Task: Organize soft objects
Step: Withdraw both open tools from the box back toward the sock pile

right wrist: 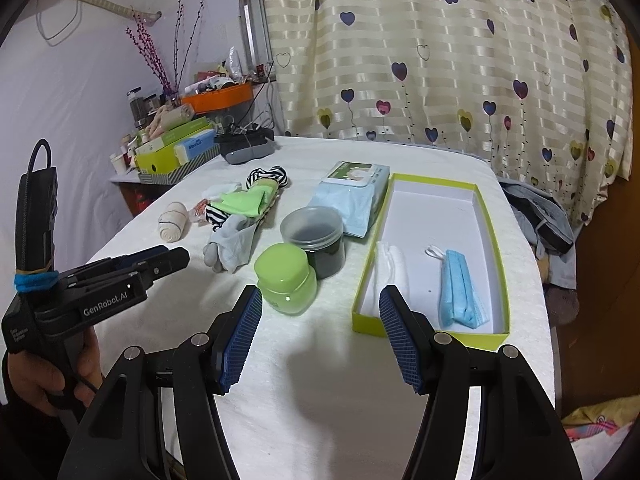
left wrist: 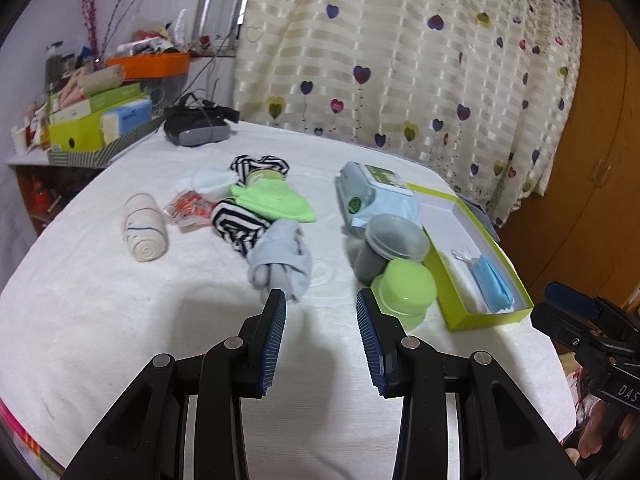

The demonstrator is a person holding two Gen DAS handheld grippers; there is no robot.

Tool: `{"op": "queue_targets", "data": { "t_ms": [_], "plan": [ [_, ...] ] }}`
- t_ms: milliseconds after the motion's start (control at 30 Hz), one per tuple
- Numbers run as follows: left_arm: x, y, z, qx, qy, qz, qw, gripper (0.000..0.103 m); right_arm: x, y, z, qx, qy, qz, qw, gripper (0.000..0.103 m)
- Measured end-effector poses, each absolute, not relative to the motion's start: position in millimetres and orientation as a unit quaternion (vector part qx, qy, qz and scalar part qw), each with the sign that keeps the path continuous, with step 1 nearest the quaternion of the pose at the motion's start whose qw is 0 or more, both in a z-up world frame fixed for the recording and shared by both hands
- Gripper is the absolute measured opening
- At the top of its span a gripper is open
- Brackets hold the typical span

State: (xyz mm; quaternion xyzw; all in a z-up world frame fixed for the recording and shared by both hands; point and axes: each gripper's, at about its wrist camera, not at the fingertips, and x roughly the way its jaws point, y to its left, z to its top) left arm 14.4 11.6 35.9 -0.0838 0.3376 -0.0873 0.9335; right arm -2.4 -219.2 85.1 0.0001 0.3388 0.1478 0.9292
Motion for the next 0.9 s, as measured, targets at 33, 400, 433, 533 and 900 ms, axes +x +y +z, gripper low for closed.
{"op": "queue_targets", "data": {
  "t_ms": [33,400,433,533,900],
  "plan": [
    [15,14,35,-0.085,0.338,-0.085,0.933,0.036,-2,-218,85,0.000,0.339,0.149,0.929,0.062],
    [24,36,31,-0.106,0.345,-0.075,0.930,0.036,7,-198,86,-0.007,0.340,0.167,0.925,0.062],
    [26,37,31,-0.107,0.346,-0.075,0.929,0.036,8,-197,86,-0.008,0.341,0.168,0.925,0.062],
    [29,37,30,-0.107,0.347,-0.078,0.928,0.040,12,-195,85,-0.010,0.343,0.171,0.924,0.062],
    [46,26,23,-0.097,0.359,-0.085,0.924,0.040,25,-189,79,-0.013,0.353,0.175,0.919,0.062]
  ]
}}
